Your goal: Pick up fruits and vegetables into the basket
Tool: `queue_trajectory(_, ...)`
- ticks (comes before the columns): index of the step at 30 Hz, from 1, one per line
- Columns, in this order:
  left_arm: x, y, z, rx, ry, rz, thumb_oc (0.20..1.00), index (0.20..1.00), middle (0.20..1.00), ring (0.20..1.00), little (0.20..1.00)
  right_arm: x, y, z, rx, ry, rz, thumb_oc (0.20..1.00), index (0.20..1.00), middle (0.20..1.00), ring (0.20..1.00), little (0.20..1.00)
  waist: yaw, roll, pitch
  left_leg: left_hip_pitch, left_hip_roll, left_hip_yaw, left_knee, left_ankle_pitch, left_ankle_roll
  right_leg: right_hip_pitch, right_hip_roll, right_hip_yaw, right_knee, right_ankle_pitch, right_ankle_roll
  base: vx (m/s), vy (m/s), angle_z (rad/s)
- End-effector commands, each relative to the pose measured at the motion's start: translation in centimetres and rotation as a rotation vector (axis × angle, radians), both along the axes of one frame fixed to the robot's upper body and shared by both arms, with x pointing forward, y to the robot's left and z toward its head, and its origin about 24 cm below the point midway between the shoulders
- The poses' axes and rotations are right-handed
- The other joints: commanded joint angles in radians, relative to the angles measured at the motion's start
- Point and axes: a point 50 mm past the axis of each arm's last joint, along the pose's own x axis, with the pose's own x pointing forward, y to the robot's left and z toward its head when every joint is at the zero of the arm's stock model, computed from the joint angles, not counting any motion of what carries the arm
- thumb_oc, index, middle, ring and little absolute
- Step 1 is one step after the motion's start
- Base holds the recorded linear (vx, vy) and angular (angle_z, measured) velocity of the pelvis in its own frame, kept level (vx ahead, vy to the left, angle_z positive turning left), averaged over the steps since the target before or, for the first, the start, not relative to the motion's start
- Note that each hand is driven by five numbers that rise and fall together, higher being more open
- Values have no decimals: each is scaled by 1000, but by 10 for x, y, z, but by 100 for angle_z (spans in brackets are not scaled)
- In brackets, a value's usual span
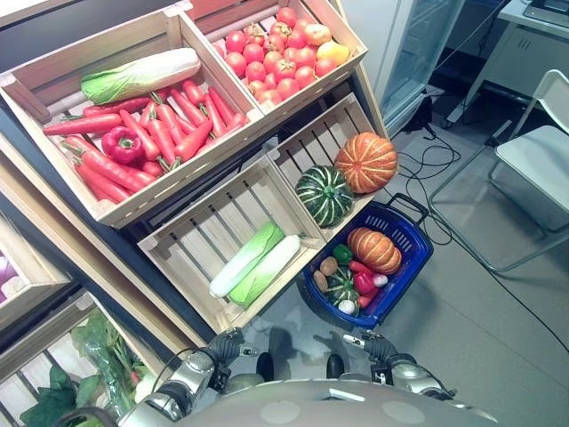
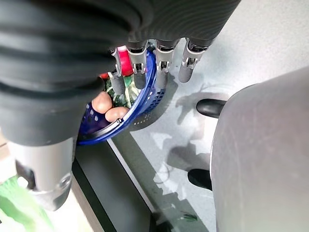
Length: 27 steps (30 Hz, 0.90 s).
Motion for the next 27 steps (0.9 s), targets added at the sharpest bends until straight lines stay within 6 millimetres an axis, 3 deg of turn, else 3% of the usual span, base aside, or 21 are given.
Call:
queue_trajectory(1,28,-3,10,12,-100,-26,1000,1000,1000,1000,1000,14,13,3,39,-51,14,1000,1000,1000,1000,1000,2,-35,34,-16,-29,-16,2,-18,53,-7,-4,13,8,39,25,0,0,0)
queue_trajectory(8,32,-3,14,79,-215,-103,1000,1000,1000,1000,1000,8,14,1,51,-31,-23,1000,1000,1000,1000,1000,1,-42,28,0,-27,-12,2,-23,50,8,3,15,5,33,23,19,-13,0)
queue_trajectory(12,59,-9,35,132,-441,-160,1000,1000,1000,1000,1000,3,10,0,44,-21,-48,1000,1000,1000,1000,1000,-7,-40,32,1,-29,-6,2,-25,52,4,10,32,5,36,21,13,11,-3)
queue_trajectory(18,99,-16,73,210,-730,-159,1000,1000,1000,1000,1000,-4,7,-2,41,-6,-87,1000,1000,1000,1000,1000,-18,-42,43,-6,-34,2,2,-24,54,-7,15,45,5,43,21,9,13,-6)
queue_trajectory(19,114,-17,91,253,-842,-148,1000,1000,1000,1000,1000,-2,7,0,40,-20,-97,1000,1000,1000,1000,1000,-19,-44,53,-13,-36,3,2,-23,56,-17,15,48,8,45,20,-10,14,-13)
queue_trajectory(20,118,-16,96,274,-876,-142,1000,1000,1000,1000,1000,-1,6,0,39,-27,-100,1000,1000,1000,1000,1000,-19,-44,57,-16,-36,4,2,-22,56,-20,16,48,9,45,19,-72,21,-9)
queue_trajectory(22,141,-13,121,341,-1006,-93,1000,1000,1000,1000,1000,12,4,5,34,-75,-114,1000,1000,1000,1000,1000,-22,-42,86,-40,-37,5,2,-15,58,-53,19,52,28,44,15,-154,27,-2)
queue_trajectory(27,178,4,166,519,-1204,77,1000,1000,1000,1000,1000,38,0,18,37,-192,-149,1000,1000,1000,1000,1000,-33,-34,165,-97,-38,-3,2,5,59,-118,31,50,71,37,8,-174,18,-2)
